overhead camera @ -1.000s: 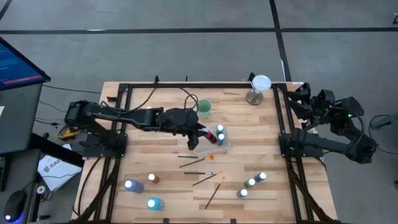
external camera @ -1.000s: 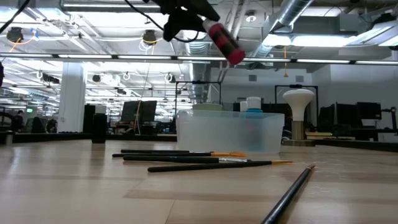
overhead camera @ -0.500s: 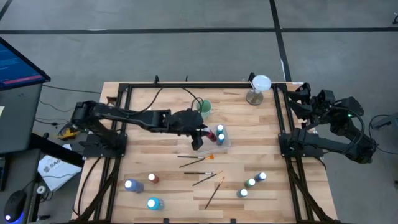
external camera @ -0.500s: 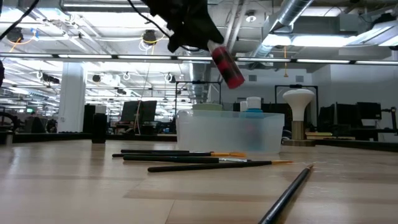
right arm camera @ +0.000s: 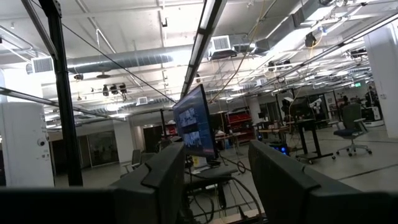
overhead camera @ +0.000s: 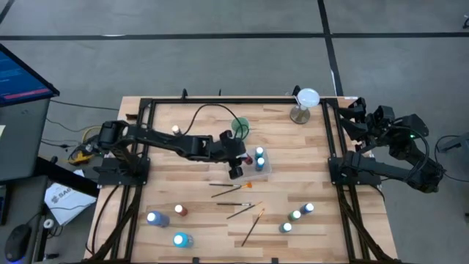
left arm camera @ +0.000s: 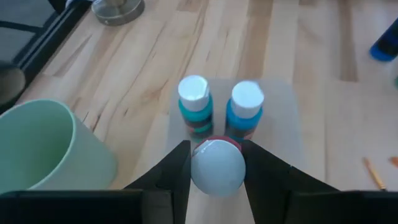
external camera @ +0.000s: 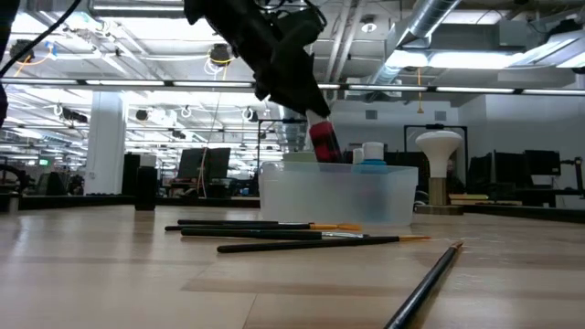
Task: Pick & Place Paint Supplies
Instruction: Put the red paint bottle into the transparent bin
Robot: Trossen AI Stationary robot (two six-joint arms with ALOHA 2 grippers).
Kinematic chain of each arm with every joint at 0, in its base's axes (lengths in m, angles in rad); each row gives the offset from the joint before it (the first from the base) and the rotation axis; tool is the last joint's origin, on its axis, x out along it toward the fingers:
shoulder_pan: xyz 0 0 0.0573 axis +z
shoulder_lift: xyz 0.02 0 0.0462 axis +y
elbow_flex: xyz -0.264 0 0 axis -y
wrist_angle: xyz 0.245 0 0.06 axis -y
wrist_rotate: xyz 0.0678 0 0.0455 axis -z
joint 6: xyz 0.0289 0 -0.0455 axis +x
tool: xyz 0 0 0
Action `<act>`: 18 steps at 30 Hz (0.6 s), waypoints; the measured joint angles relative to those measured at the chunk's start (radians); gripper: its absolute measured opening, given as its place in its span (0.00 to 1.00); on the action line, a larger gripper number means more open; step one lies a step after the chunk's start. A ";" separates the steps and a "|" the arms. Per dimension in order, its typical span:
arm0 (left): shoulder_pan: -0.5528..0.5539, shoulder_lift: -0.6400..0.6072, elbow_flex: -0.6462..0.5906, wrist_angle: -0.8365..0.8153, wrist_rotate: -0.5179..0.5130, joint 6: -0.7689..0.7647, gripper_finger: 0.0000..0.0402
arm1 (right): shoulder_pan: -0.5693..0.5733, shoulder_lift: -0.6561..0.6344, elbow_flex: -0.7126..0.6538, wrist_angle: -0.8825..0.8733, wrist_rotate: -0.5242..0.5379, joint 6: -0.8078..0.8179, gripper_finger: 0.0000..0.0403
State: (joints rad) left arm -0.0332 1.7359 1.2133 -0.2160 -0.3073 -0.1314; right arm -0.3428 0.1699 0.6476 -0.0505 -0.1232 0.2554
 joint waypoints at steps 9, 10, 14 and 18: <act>0.023 0.039 0.000 0.027 -0.001 0.030 0.28 | 0.000 0.000 0.000 0.000 0.000 0.000 0.43; 0.026 0.040 0.000 0.023 -0.001 0.031 0.29 | 0.000 0.000 0.000 0.000 0.000 0.000 0.43; 0.031 0.046 0.000 0.067 -0.002 0.073 0.31 | 0.000 0.000 0.000 0.000 0.000 0.000 0.43; 0.031 0.047 -0.001 0.066 0.001 0.082 0.29 | 0.000 0.000 0.000 0.000 0.000 0.000 0.43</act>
State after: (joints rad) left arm -0.0025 1.7828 1.2125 -0.1500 -0.3065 -0.0490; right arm -0.3428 0.1699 0.6479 -0.0502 -0.1230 0.2553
